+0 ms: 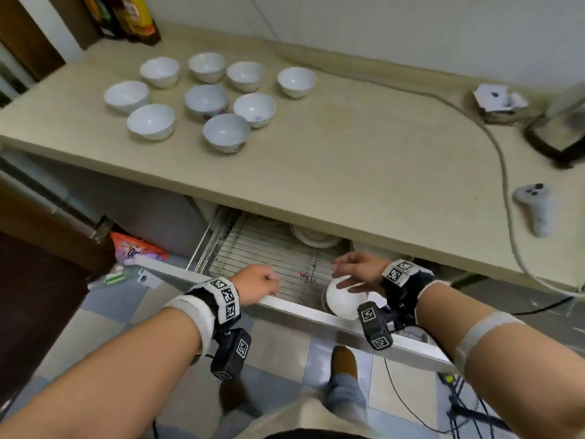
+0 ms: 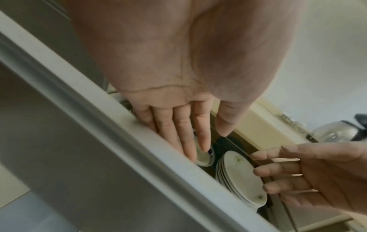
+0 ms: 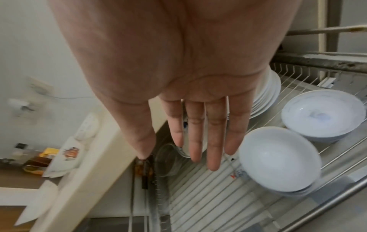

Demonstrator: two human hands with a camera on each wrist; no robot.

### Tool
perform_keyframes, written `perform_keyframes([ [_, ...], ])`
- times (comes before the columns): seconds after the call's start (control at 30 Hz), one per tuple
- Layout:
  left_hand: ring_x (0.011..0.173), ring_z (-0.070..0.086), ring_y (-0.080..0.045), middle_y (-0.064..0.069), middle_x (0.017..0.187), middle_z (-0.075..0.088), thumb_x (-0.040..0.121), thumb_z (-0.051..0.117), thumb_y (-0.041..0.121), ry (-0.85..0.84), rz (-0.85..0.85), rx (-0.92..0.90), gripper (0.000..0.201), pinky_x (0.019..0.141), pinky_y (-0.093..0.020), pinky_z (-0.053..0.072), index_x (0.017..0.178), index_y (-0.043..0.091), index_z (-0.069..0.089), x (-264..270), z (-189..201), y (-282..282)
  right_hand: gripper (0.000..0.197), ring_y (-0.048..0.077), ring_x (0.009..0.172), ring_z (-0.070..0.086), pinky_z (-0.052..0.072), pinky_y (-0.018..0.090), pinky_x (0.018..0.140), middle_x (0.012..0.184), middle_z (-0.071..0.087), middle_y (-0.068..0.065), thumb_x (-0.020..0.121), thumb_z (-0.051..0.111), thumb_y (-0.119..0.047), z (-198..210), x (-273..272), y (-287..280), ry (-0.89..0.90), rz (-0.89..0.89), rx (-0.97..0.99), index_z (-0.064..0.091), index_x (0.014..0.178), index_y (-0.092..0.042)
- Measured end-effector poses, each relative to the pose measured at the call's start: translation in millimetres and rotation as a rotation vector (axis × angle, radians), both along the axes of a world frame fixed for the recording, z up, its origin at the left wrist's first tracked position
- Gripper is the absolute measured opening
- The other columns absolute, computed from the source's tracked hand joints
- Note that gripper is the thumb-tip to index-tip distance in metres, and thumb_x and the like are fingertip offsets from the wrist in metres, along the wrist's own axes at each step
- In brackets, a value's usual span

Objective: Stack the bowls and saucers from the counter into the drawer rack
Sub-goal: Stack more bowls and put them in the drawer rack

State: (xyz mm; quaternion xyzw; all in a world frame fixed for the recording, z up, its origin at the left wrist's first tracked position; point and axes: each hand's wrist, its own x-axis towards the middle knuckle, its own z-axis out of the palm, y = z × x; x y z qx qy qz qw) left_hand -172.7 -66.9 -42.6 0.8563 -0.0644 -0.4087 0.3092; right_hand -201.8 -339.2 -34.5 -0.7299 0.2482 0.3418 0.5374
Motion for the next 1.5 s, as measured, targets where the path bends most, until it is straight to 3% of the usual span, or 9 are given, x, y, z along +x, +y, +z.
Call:
perform_keyframes([
  [0.27,0.083,0.072,-0.015,-0.004,0.097,0.073,0.099,0.051,0.022,-0.131,0.16,-0.214,0.02,0.065,-0.021,0.05,0.095,0.016,0.069,63.4,85.5,88.4,0.027,0.025,0.091,0.073,0.057,0.033,0.075,0.108,0.073,0.006,0.094,0.063,-0.025,80.2,31.4,109.4,-0.215,-0.124,0.046,0.063,0.118,-0.011],
  [0.43,0.093,0.07,-0.018,-0.006,0.107,0.073,0.102,0.049,0.026,-0.147,0.259,-0.255,0.026,0.09,-0.037,0.053,0.112,0.011,0.067,114.5,127.1,129.0,0.021,0.028,0.086,0.07,0.055,0.046,0.092,0.099,0.07,0.011,0.096,0.059,-0.019,113.4,68.7,150.1,-0.282,-0.196,0.089,0.064,0.114,-0.009],
  [0.5,0.093,0.069,-0.021,-0.008,0.109,0.072,0.101,0.052,0.025,-0.158,0.34,-0.288,0.024,0.09,-0.037,0.052,0.112,0.009,0.066,137.8,134.7,141.1,0.024,0.03,0.085,0.069,0.056,0.042,0.082,0.104,0.067,0.013,0.097,0.057,-0.018,120.2,88.1,160.5,-0.29,-0.228,0.094,0.063,0.118,-0.007],
  [0.63,0.087,0.067,-0.026,-0.014,0.107,0.063,0.099,0.054,0.016,-0.085,0.587,-0.365,0.008,0.086,-0.04,0.054,0.1,0.008,0.055,186.8,135.7,161.4,0.027,0.032,0.088,0.071,0.056,0.043,0.085,0.107,0.063,0.013,0.097,0.057,-0.019,116.4,136.9,180.2,-0.286,-0.343,0.131,0.059,0.121,-0.007],
  [0.8,0.127,0.056,-0.042,-0.021,0.125,0.056,0.104,0.043,0.006,0.048,0.779,-0.382,0.017,0.106,-0.047,0.047,0.088,0.008,0.05,245.7,128.2,193.2,0.041,0.032,0.085,0.071,0.059,0.041,0.071,0.119,0.058,0.015,0.094,0.062,-0.019,90.7,216.1,204.8,-0.243,-0.512,0.171,0.048,0.131,-0.01],
  [0.97,0.114,0.065,-0.04,-0.026,0.122,0.062,0.102,0.051,0.018,-0.026,0.939,-0.405,0.037,0.08,-0.039,0.058,0.13,-0.006,0.049,305.8,99.7,223.3,0.043,0.031,0.074,0.07,0.058,0.035,0.055,0.115,0.056,0.018,0.097,0.057,-0.018,75.9,270.7,224.3,-0.175,-0.567,0.147,0.041,0.136,-0.009],
  [1.03,0.105,0.067,-0.04,-0.021,0.111,0.06,0.101,0.05,0.015,0.022,0.981,-0.473,0.029,0.08,-0.041,0.058,0.127,0.002,0.047,322.1,97.4,228.7,0.035,0.036,0.075,0.07,0.058,0.035,0.051,0.119,0.057,0.022,0.097,0.054,-0.017,72.4,282.6,230.3,-0.162,-0.574,0.112,0.043,0.129,-0.008],
  [1.2,0.101,0.065,-0.046,-0.029,0.119,0.058,0.095,0.049,-0.003,0.036,1.011,-0.526,0.032,0.078,-0.045,0.062,0.126,-0.004,0.053,353.5,86.9,237.9,0.042,0.045,0.092,0.069,0.059,0.059,0.078,0.111,0.066,0.023,0.069,0.055,-0.026,27.6,309.7,218.1,-0.215,-0.585,-0.077,0.056,0.108,-0.013],
  [1.5,0.089,0.069,-0.048,-0.03,0.112,0.059,0.086,0.051,-0.013,-0.008,0.861,-0.649,0.036,0.062,-0.046,0.064,0.12,-0.003,0.057,412.0,123.3,250.8,0.024,0.043,0.069,0.071,0.062,0.037,0.054,0.096,0.064,0.028,0.089,0.05,0.0,132.2,330.2,269.5,-0.347,-0.727,0.009,0.053,0.113,-0.005],
])
